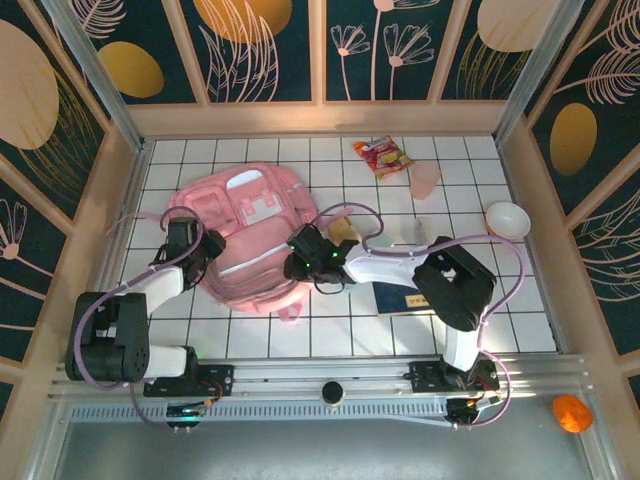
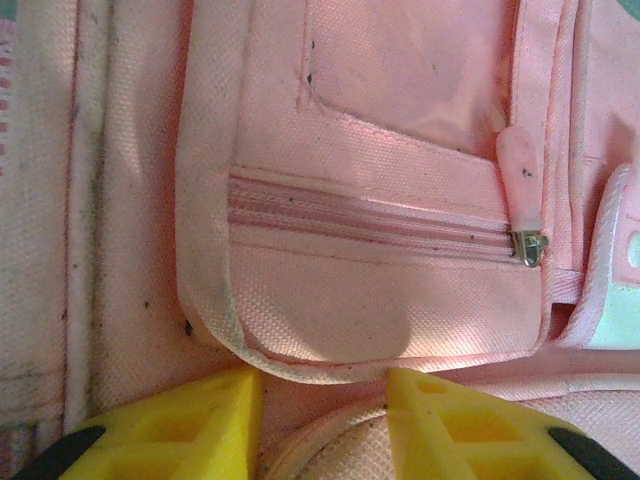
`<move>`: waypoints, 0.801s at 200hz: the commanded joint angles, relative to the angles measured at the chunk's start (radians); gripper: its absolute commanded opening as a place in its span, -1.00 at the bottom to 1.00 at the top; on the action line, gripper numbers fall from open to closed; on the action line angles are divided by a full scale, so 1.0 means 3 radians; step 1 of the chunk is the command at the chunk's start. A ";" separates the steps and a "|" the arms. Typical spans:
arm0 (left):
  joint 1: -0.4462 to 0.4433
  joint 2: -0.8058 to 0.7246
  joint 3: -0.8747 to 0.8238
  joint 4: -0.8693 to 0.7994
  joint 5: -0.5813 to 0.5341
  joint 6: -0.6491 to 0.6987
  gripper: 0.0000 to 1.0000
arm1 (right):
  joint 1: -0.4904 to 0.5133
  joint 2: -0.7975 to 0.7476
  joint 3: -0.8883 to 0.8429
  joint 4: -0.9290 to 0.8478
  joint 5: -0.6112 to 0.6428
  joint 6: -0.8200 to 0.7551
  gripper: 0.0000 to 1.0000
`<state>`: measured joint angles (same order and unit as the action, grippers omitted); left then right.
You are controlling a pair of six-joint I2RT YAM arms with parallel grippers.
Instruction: Pack the student bag
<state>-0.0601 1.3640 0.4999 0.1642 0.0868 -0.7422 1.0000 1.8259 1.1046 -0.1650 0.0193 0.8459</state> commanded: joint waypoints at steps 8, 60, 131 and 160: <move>-0.0287 0.0125 -0.0005 -0.0087 0.0433 -0.0135 -0.24 | 0.0123 -0.0245 -0.0283 0.0039 -0.0092 0.0219 -0.07; -0.0332 -0.0312 0.0291 -0.0576 0.0056 0.0263 0.21 | 0.0129 -0.0744 -0.0359 -0.0126 0.0270 0.0132 0.17; -0.0331 -0.1156 0.0610 -0.0472 0.0410 0.2293 0.61 | 0.0102 -0.2234 -0.0958 0.0318 0.1232 -0.0318 0.40; -0.0358 -0.1042 0.0593 -0.0622 0.1246 0.3227 0.41 | -0.0082 -0.2651 -0.1291 0.0576 0.1415 -0.0599 0.46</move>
<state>-0.1574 1.0245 0.6804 0.0219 0.2214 -0.1177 1.0187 1.0973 0.7982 -0.0731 0.3206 0.7620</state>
